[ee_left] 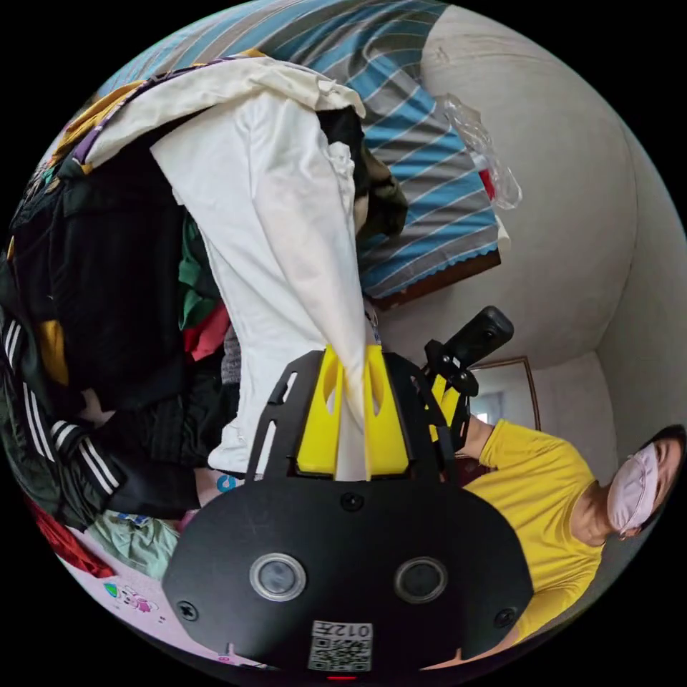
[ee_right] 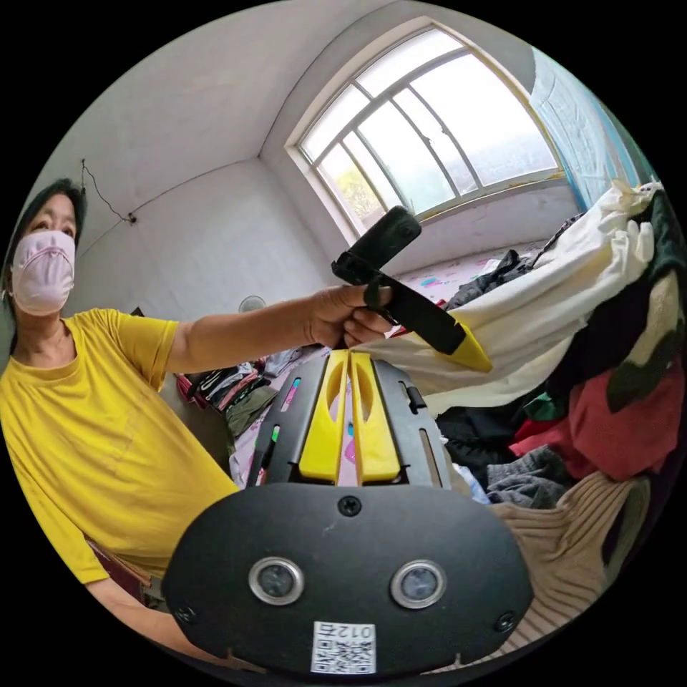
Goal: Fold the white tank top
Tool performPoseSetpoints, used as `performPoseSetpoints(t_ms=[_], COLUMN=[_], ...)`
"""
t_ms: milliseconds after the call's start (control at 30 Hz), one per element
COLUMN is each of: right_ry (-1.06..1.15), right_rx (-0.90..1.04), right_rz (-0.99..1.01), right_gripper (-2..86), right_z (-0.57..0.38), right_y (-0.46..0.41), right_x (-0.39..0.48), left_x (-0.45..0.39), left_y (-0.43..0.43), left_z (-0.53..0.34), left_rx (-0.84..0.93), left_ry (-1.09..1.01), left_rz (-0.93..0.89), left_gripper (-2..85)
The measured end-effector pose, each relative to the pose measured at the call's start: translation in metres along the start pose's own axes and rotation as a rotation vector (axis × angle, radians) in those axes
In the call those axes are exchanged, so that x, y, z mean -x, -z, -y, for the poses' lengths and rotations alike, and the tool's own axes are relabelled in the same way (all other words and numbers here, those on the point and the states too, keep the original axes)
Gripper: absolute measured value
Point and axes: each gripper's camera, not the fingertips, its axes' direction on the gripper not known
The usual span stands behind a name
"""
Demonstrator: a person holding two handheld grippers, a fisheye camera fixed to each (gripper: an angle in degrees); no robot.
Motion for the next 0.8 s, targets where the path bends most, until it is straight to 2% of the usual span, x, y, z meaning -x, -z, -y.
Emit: performPoseSetpoints(t_ms=[267, 567, 733, 800], right_ry=[-0.136, -0.228, -0.146, -0.087], right_rx=[0.045, 0.101, 0.164, 0.177], right_rz=[0.214, 0.188, 0.207, 0.161], right_gripper=[1.6, 3.6, 10.9, 11.4], right_z=[-0.046, -0.071, -0.066, -0.061], right_y=[-0.059, -0.124, -0.187, -0.206], right_x=[0.022, 0.06, 0.128, 0.157], left_x=[-0.004, -0.072, -0.119, -0.14], left_y=[0.069, 0.171, 0.209, 0.222], left_z=[-0.181, -0.39, -0.481, -0.519], left_rx=[-0.226, -0.377, -0.457, -0.482], left_ry=[0.007, 0.048, 0.044, 0.034], left_rz=[-0.155, -0.014, 0.045, 0.058], left_gripper=[6.6, 6.8, 6.8, 6.9])
